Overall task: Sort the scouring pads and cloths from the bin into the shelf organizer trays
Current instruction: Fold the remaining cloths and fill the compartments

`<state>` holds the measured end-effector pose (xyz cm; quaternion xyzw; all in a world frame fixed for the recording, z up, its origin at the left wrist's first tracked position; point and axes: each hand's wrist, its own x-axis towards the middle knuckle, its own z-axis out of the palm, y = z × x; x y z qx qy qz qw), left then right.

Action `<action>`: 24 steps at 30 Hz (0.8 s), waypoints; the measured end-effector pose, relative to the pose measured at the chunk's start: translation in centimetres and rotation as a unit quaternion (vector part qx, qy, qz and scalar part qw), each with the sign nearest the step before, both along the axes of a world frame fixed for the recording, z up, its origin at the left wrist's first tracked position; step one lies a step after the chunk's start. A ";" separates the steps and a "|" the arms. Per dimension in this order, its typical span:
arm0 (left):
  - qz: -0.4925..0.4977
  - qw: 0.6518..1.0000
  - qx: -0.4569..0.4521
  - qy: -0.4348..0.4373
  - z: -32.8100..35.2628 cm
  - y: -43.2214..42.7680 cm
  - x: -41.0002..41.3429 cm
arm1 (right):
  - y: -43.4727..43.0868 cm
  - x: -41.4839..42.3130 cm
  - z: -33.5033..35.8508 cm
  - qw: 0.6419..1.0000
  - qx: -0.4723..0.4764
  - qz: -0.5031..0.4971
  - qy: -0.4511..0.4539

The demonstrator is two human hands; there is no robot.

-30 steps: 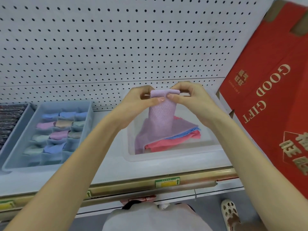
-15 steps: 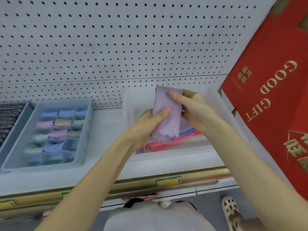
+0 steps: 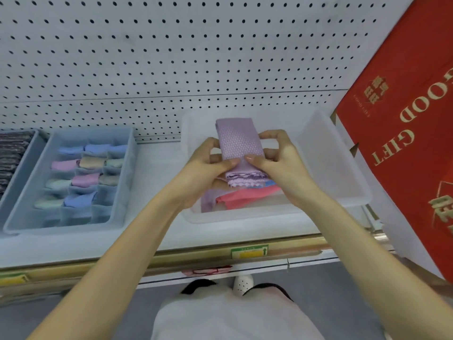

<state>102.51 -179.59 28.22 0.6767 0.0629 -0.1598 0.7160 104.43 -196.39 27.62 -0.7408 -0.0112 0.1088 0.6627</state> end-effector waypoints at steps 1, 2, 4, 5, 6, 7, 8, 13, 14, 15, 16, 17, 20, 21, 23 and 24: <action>0.030 0.999 0.004 -0.019 0.1 0.0 0.0 | 0.0 0.0 -0.2 1.000 0.016 0.000 -0.013; 0.058 0.997 0.009 -0.039 0.1 0.0 0.0 | 0.0 0.1 -0.4 0.999 0.037 0.008 -0.019; 0.088 0.993 0.006 -0.076 -0.2 -0.1 -0.2 | -0.3 0.1 -0.9 0.997 0.065 0.034 -0.028; 0.087 0.992 -0.001 -0.089 -0.4 -0.1 -0.2 | -0.5 0.1 -1.1 0.996 0.074 0.046 -0.029; 0.074 0.993 -0.005 -0.096 -0.7 0.1 -0.3 | -0.7 0.2 -1.3 0.995 0.082 0.056 -0.021; 0.055 0.994 -0.013 -0.094 -1.0 0.3 -0.3 | -1.0 0.3 -1.4 0.993 0.095 0.067 -0.006; 0.036 0.996 -0.033 -0.081 -1.2 0.6 -0.2 | -1.3 0.5 -1.3 0.990 0.118 0.081 0.016; -0.067 0.989 -0.131 -0.002 -1.4 1.5 -0.7 | -3.7 0.9 -1.3 0.981 0.083 0.172 0.026; -0.082 0.990 -0.118 -0.002 -1.4 1.5 -0.8 | -3.9 0.9 -1.7 0.982 0.066 0.177 0.012; -0.087 0.992 -0.096 -0.005 -1.4 1.3 -0.8 | -4.0 0.9 -2.1 0.983 0.065 0.169 0.002; -0.082 0.994 -0.068 -0.009 -1.4 1.0 -0.8 | -3.9 1.0 -2.3 0.986 0.070 0.150 -0.005; -0.069 0.997 -0.033 -0.014 -1.4 0.5 -0.7 | -3.7 1.1 -2.5 0.990 0.076 0.120 -0.016; 0.001 0.997 0.056 -0.053 -1.5 -1.3 -0.8 | -3.0 1.4 -3.1 0.993 0.096 0.040 -0.046; 0.013 0.996 0.065 -0.064 -1.6 -1.9 -0.9 | -2.8 1.4 -3.3 0.994 0.097 0.027 -0.049; 0.033 0.995 0.062 -0.070 -2.1 -3.0 -1.1 | -2.6 1.4 -4.1 0.995 0.090 0.006 -0.043; 0.052 0.994 0.060 -0.073 -2.4 -3.4 -1.2 | -2.4 1.2 -4.5 0.995 0.100 0.001 -0.025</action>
